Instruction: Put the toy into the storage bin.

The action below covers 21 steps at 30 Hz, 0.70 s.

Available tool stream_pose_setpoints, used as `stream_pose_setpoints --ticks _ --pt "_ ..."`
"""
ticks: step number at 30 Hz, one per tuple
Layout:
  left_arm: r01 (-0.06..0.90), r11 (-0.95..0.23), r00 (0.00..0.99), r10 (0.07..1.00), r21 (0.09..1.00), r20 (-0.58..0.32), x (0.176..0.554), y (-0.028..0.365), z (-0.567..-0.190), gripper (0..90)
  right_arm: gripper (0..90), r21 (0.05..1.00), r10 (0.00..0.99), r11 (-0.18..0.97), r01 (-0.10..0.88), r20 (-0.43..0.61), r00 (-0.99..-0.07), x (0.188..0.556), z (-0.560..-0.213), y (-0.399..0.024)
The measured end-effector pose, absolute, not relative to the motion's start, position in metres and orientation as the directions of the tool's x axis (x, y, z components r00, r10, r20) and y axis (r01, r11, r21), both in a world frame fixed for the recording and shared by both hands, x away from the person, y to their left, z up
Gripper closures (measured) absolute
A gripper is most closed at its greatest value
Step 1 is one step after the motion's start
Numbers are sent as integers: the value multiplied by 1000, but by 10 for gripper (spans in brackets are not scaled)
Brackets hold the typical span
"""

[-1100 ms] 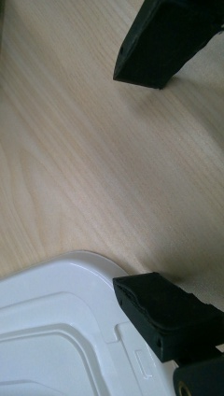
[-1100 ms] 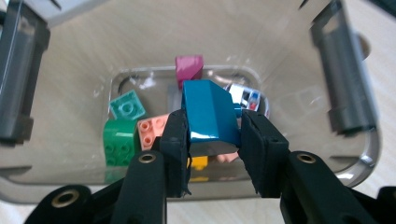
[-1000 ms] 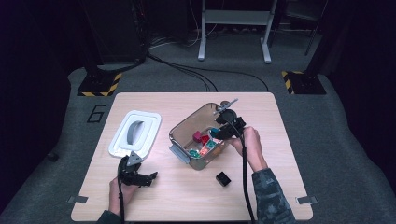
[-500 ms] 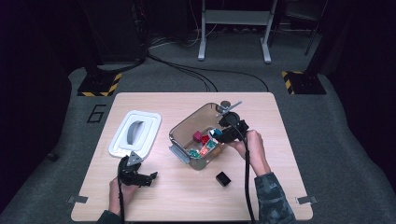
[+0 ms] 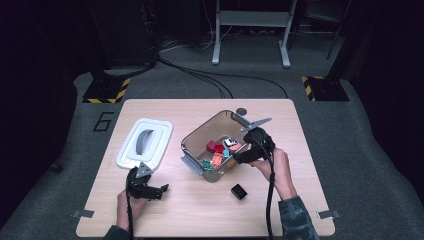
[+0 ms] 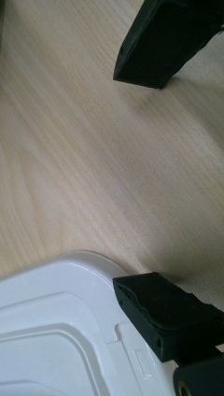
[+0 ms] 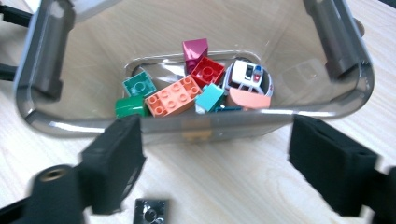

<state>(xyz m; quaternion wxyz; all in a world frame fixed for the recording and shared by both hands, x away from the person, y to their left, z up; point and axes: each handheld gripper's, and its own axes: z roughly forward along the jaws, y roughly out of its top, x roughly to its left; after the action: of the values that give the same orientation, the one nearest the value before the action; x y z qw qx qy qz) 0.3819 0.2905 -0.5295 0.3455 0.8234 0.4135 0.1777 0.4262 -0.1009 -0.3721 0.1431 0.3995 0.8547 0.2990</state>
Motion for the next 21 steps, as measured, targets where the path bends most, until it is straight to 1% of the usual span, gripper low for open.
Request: stream_pose_setpoints --ticks 2,4,10,12,13,15,16,17,20,21 --pt "558 -419 595 804 716 7 382 290 -530 33 134 634 770 496 594 -4 -638 419 -376 -105" --pt "558 -419 594 804 717 7 382 290 -530 33 89 644 769 483 594 12 -639 408 -385 -109" --pt "553 -412 588 809 724 12 382 290 -530 33 32 635 768 484 602 21 -640 390 -413 -113" --pt "557 -418 594 805 717 8 382 290 -530 33 0 623 769 485 613 30 -639 386 -423 -112" --pt "557 -418 594 805 717 8 382 290 -530 33 0 623 769 485 613 30 -639 386 -423 -112" --pt "558 -418 593 805 717 7 382 290 -530 33 0 613 769 483 625 44 -637 378 -443 -109" --pt "558 -418 593 805 717 7 382 290 -530 33 0 613 769 483 625 44 -637 378 -443 -109" --pt "553 -412 588 809 724 12 382 290 -530 33 0 614 767 478 629 58 -639 375 -452 -108" --pt "553 -412 587 809 724 12 382 290 -530 33 0 608 772 480 632 50 -634 372 -461 -106" --pt "553 -412 587 809 724 12 382 290 -530 33 86 609 766 480 631 59 -640 368 -468 -105"
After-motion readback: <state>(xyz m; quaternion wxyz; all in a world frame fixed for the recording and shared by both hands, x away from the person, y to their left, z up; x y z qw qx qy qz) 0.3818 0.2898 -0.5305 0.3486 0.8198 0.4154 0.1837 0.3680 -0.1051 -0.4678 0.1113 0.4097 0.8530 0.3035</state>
